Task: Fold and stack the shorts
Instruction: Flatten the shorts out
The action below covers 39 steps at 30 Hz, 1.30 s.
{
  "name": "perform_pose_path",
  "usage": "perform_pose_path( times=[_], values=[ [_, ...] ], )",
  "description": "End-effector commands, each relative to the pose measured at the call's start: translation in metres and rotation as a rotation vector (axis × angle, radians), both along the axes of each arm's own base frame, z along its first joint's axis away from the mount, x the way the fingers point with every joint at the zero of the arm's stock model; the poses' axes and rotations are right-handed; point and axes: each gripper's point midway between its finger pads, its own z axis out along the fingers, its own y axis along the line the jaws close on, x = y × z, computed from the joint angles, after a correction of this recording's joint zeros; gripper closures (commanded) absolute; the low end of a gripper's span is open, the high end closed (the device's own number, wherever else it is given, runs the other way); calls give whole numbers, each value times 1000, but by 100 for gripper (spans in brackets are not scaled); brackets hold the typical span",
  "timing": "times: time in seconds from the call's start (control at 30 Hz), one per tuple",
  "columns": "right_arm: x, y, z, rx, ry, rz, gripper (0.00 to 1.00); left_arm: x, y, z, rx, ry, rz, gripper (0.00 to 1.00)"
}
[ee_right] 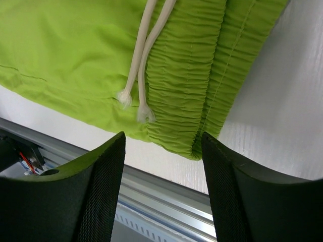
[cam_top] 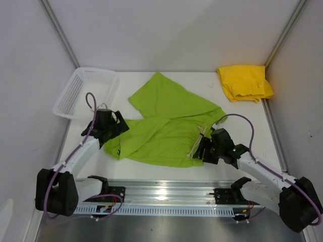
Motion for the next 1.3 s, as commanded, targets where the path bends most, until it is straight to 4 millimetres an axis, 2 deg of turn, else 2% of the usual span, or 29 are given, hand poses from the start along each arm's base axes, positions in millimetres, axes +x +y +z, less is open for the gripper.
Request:
perform_pose_path(
  times=[0.0,0.1,0.2,0.33,0.37,0.47,0.53,0.57,0.7,0.77,0.9,1.0,1.17,1.23,1.27],
  values=[
    [3,8,1,17,-22,9,37,11,1,2,-18,-42,6,1],
    [-2,11,-3,26,-19,21,40,12,3,-4,-23,-45,17,1],
    [-6,15,-4,58,-28,24,56,15,3,-4,-41,-75,15,1],
    [-14,13,-7,45,-18,27,68,20,3,-8,-38,-95,2,1],
    [-14,11,-8,38,-19,20,79,23,4,-8,-34,-105,-1,1],
    [-15,6,-7,18,-24,5,100,29,5,-7,-36,-143,-3,3],
    [-17,3,-7,9,-21,1,100,31,5,-10,-39,-154,-4,6],
    [-17,3,-8,8,-19,-1,100,34,4,-10,-34,-163,-11,11],
    [-20,0,-11,1,-11,-3,100,52,5,-8,-10,-213,-34,22],
    [-21,-1,-10,2,-12,-4,100,57,10,-15,16,-205,-11,25],
    [-22,-2,-9,3,-14,-12,100,62,10,-32,-6,-163,-12,33],
    [-24,-3,-9,4,-11,-11,100,64,19,-35,16,-139,28,33],
    [-25,-3,-6,15,-18,-9,100,67,21,-44,7,-97,40,37],
    [-27,-4,-4,17,-19,-8,100,73,21,-41,-1,-104,41,41],
    [-28,-4,-3,19,-17,-9,100,77,20,-42,-7,-107,36,49]
  ],
)
